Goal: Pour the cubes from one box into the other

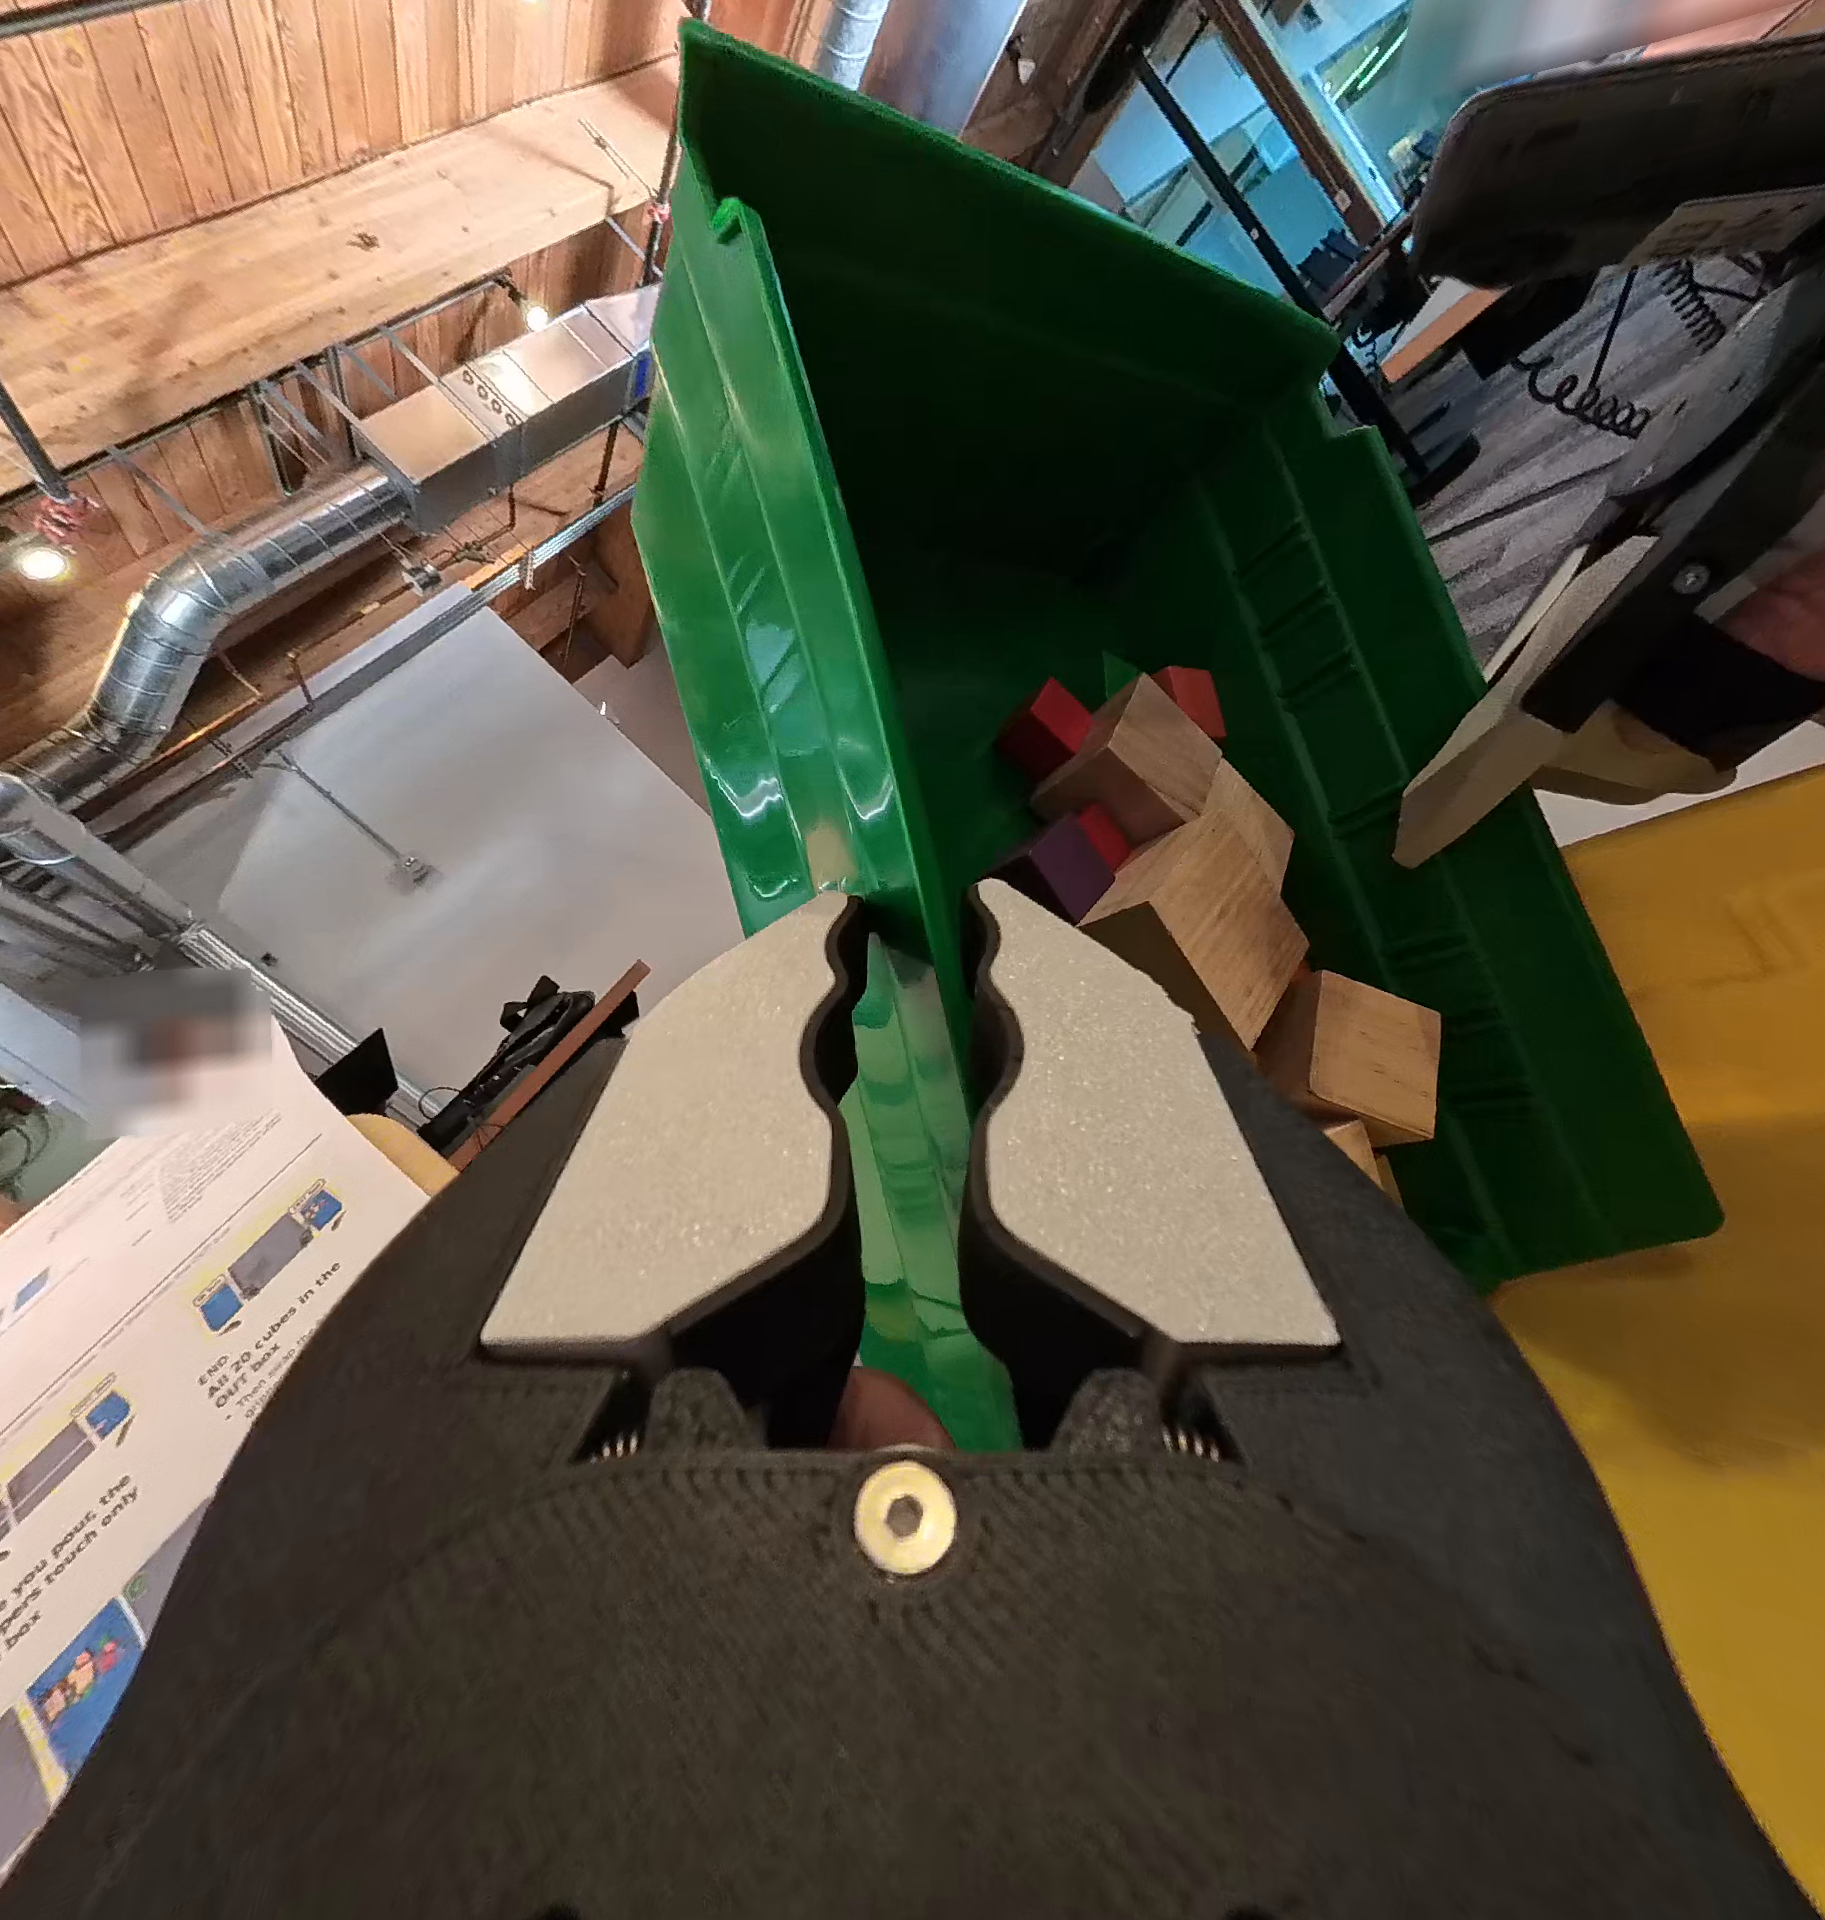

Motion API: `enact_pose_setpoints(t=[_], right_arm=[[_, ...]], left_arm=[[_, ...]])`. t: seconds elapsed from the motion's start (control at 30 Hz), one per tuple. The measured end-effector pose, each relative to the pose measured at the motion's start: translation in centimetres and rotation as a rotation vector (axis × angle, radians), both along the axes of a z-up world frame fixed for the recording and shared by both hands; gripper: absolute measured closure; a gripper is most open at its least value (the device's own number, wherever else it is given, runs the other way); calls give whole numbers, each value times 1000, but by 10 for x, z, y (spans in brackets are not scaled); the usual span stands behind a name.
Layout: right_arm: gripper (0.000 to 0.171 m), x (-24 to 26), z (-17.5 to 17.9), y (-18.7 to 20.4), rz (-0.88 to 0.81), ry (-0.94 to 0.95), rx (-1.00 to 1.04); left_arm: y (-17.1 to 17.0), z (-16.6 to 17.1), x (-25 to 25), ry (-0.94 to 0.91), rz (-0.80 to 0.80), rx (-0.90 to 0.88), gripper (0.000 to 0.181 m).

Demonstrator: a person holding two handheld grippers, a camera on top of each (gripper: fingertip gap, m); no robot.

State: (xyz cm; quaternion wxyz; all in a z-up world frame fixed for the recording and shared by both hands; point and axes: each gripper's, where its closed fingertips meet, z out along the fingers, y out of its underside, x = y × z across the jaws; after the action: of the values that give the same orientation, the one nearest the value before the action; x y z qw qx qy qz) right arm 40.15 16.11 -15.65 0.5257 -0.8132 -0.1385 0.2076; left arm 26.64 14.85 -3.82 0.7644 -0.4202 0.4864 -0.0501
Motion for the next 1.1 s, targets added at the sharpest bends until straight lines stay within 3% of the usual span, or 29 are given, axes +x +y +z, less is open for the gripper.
enact_pose_setpoints(t=[1.1], right_arm=[[168,-1,3,10,-12,-138,55]], left_arm=[[15,1,-7,-80,76,128,169]])
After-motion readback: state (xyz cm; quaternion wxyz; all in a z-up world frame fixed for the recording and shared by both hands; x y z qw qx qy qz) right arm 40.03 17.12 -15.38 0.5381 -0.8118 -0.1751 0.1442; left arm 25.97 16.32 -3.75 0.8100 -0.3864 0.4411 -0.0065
